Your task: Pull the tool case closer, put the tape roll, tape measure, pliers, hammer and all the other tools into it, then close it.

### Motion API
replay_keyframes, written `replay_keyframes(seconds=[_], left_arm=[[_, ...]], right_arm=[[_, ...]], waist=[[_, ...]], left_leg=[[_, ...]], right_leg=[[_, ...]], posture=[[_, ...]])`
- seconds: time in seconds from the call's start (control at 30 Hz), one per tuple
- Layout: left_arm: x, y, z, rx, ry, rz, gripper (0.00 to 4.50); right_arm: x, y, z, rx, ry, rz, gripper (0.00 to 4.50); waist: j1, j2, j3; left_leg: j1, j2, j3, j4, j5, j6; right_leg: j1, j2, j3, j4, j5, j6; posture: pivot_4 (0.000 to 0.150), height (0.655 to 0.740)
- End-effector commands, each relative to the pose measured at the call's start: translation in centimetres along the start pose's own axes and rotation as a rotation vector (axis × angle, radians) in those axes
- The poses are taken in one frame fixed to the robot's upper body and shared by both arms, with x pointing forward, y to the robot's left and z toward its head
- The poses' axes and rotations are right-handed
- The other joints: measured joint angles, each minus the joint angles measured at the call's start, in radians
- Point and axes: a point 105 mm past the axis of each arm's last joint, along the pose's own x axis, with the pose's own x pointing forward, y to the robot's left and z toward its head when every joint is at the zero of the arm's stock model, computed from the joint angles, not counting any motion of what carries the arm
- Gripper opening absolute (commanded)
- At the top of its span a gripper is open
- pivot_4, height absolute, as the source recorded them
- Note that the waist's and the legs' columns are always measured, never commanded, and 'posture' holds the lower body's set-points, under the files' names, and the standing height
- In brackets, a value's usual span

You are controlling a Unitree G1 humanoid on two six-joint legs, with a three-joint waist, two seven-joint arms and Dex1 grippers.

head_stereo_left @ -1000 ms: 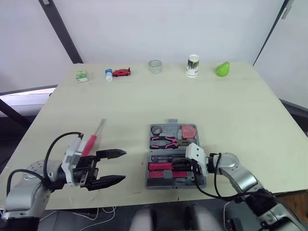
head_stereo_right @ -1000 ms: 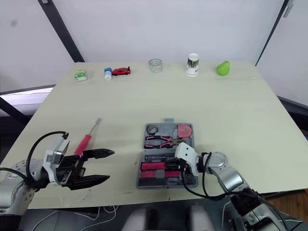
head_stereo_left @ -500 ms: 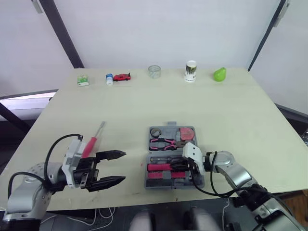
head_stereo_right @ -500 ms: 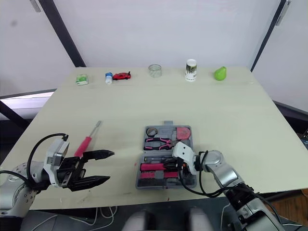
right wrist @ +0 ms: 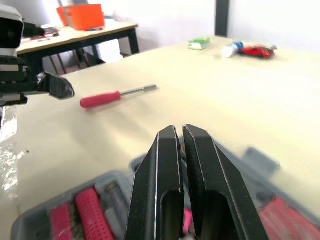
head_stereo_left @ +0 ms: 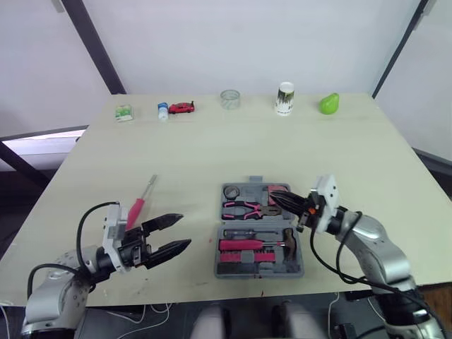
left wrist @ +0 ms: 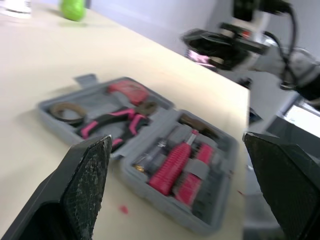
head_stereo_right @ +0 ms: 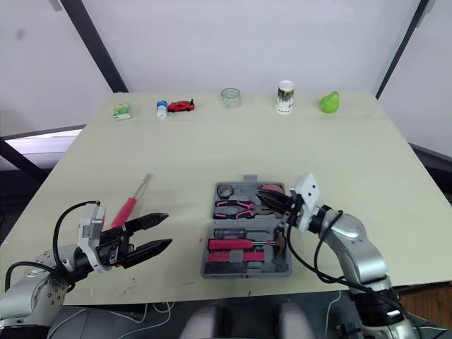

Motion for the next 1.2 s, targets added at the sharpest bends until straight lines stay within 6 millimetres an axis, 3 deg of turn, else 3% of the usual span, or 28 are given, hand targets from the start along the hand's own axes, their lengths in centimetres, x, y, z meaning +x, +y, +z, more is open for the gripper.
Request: replay_keyframes(seconds=[0.03, 0.17, 0.2, 0.27, 0.37, 0.47, 0.5, 0.53, 0.63, 0.73, 0.9, 1.03, 1.2], left_arm=[[-0.5, 0.6, 0.4, 0.013, -0.021, 0.051, 4.5], [-1.0, 1.6, 0.2, 0.001, -0.046, 0.137, 4.5], [-1.2, 1.8, 0.1, -0.002, -0.051, 0.159, 4.5], [-2.0, 2.5, -0.2, -0.014, -0.06, 0.225, 4.5], [-4.0, 3.1, -1.2, -0.037, -0.059, 0.342, 4.5], [-6.2, 3.2, -2.1, -0.058, -0.042, 0.431, 4.5], [-7.1, 3.2, -2.4, -0.066, -0.037, 0.468, 4.5], [-8.2, 3.3, -2.7, -0.073, -0.035, 0.512, 4.5], [-11.3, 3.5, -3.6, -0.095, -0.03, 0.657, 4.5], [-12.9, 3.6, -4.1, -0.098, -0.025, 0.744, 4.5], [-13.3, 3.9, -3.3, -0.076, -0.061, 0.833, 4.5], [-12.7, 4.9, -2.1, 0.002, -0.007, 0.857, 4.5], [-11.0, 8.3, -0.5, 0.032, 0.149, 0.967, 4.5]], right_arm=[[-1.6, -0.6, 1.4, -0.013, -0.021, -0.032, 0.22], [-5.7, -1.2, 0.4, 0.002, 0.032, -0.13, 0.22], [-6.4, -1.2, 0.1, -0.01, 0.048, -0.143, 0.43], [-8.0, -1.2, -0.4, -0.011, 0.075, -0.171, 1.09], [-11.3, -0.7, -1.5, -0.03, 0.148, -0.218, 2.59], [-14.3, -0.2, -1.8, -0.031, 0.178, -0.297, 3.56], [-15.4, 0.2, -2.0, -0.031, 0.196, -0.323, 4.22], [-16.4, 0.6, -2.3, -0.022, 0.213, -0.349, 4.4], [-19.2, 1.6, -2.9, 0.001, 0.243, -0.441, 4.4], [-20.6, 2.0, -3.3, 0.015, 0.254, -0.486, 4.4], [-20.5, 1.7, -3.0, 0.027, 0.226, -0.471, 4.4], [-16.6, 2.2, -0.5, 0.009, 0.126, -0.303, 4.4], [-11.4, 2.9, 3.2, -0.063, 0.041, -0.076, 4.4]], waist=[[-0.001, 0.0, 0.0], [0.002, 0.0, 0.0], [0.003, 0.0, 0.0], [0.004, 0.0, 0.0], [0.006, 0.0, 0.0], [0.007, -0.001, 0.0], [0.008, -0.001, 0.0], [0.01, -0.001, 0.0], [0.014, -0.002, -0.001], [0.015, -0.002, -0.001], [0.015, -0.006, -0.003], [0.015, -0.006, -0.003], [0.018, -0.006, -0.003]], left_leg=[[0.0, 0.0, 0.001, 0.0, 0.0, 0.0], [0.0, -0.001, 0.0, 0.0, 0.0, 0.0], [0.0, -0.001, 0.0, 0.0, 0.0, 0.0], [0.0, -0.001, 0.001, 0.0, 0.0, 0.0], [0.001, 0.0, 0.001, 0.001, 0.0, 0.0], [0.001, 0.0, 0.001, 0.0, 0.0, 0.0], [0.002, 0.0, 0.002, 0.001, 0.0, 0.0], [0.002, 0.0, 0.002, 0.001, 0.0, 0.0], [0.003, 0.001, 0.002, 0.001, 0.0, 0.0], [0.005, 0.001, 0.003, 0.001, 0.0, 0.0], [0.006, 0.003, 0.005, 0.001, 0.0, 0.0], [0.006, 0.002, 0.005, 0.001, 0.0, 0.0], [0.006, 0.001, 0.004, 0.001, 0.0, 0.0]], right_leg=[[0.0, 0.0, 0.0, 0.0, 0.0, 0.0], [0.001, 0.001, 0.0, 0.0, 0.0, 0.0], [0.0, 0.001, 0.0, 0.0, 0.0, 0.0], [0.0, 0.001, 0.0, 0.0, 0.0, 0.0], [0.0, 0.002, 0.002, 0.0, 0.0, 0.0], [0.001, 0.002, 0.002, 0.0, 0.0, 0.0], [0.001, 0.002, 0.002, 0.0, 0.0, 0.0], [0.001, 0.002, 0.002, 0.0, 0.0, 0.0], [0.002, 0.002, 0.002, 0.0, -0.001, 0.0], [0.002, 0.001, 0.003, 0.0, -0.003, -0.002], [0.003, -0.002, 0.005, 0.0, -0.003, -0.002], [0.003, -0.002, 0.004, 0.001, -0.002, -0.003], [0.003, 0.0, 0.004, 0.001, -0.002, -0.002]], posture=[[0.15, 0.74], [0.15, 0.74], [0.15, 0.74], [0.15, 0.74], [0.15, 0.74], [0.15, 0.74], [0.15, 0.74], [0.15, 0.74], [0.15, 0.74], [0.15, 0.74], [0.15, 0.74], [0.15, 0.74], [0.15, 0.74]])
